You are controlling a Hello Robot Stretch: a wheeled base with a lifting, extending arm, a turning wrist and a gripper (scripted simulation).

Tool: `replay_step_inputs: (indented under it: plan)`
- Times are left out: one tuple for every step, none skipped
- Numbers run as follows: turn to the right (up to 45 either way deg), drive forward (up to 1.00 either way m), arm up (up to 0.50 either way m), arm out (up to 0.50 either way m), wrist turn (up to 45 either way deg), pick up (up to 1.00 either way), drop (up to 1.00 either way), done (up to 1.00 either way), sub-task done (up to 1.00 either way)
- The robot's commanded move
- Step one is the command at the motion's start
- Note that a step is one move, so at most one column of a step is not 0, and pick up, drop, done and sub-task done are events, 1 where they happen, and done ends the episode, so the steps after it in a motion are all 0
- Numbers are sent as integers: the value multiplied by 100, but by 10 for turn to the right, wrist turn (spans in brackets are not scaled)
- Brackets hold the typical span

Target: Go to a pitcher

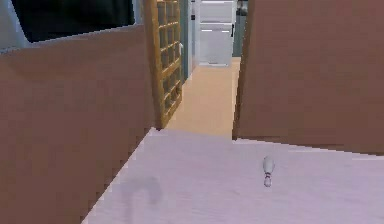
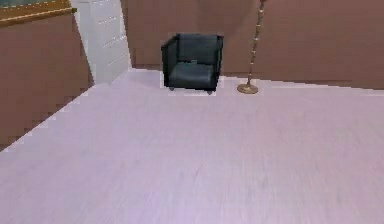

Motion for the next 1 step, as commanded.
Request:
replay_step_inputs:
  plan:
    - [0, 100, 0, 0, 0, 0, 0, 0, 0]
